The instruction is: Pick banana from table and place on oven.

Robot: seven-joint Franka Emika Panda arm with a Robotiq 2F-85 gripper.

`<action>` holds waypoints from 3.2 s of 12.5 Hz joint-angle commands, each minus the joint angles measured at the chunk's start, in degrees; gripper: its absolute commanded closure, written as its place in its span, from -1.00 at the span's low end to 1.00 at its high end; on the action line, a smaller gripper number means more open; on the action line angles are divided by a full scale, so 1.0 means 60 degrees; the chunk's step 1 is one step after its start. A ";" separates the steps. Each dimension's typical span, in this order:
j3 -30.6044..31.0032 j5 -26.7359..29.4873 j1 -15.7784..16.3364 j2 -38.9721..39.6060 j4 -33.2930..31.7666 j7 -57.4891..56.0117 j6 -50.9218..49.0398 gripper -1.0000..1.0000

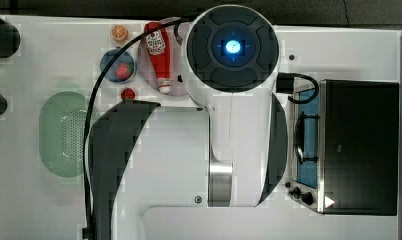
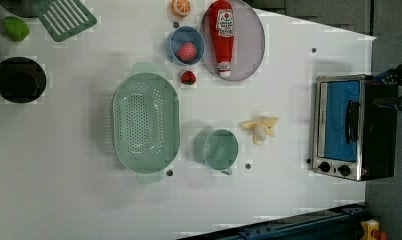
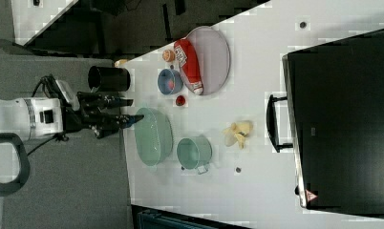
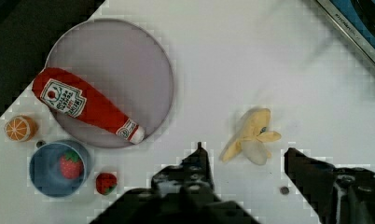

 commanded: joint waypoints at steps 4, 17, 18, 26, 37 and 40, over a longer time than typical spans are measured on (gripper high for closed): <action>-0.0395 0.0010 -0.0149 -0.3691 -0.2098 -0.0212 -0.1292 -1.00; -0.0392 0.0009 -0.0149 -0.0353 -0.5245 -0.0232 0.5122 -1.00; -0.0394 0.0009 -0.0150 0.0009 -0.5526 -0.0231 0.5879 -1.00; -0.0395 0.0010 -0.0148 0.3191 -0.6085 -0.0220 0.8841 -1.00; -0.0270 0.0010 -0.0130 0.3535 -0.6280 -0.0204 1.0030 0.43; -0.0258 0.0010 -0.0131 0.2834 -0.6267 -0.0161 0.9922 0.43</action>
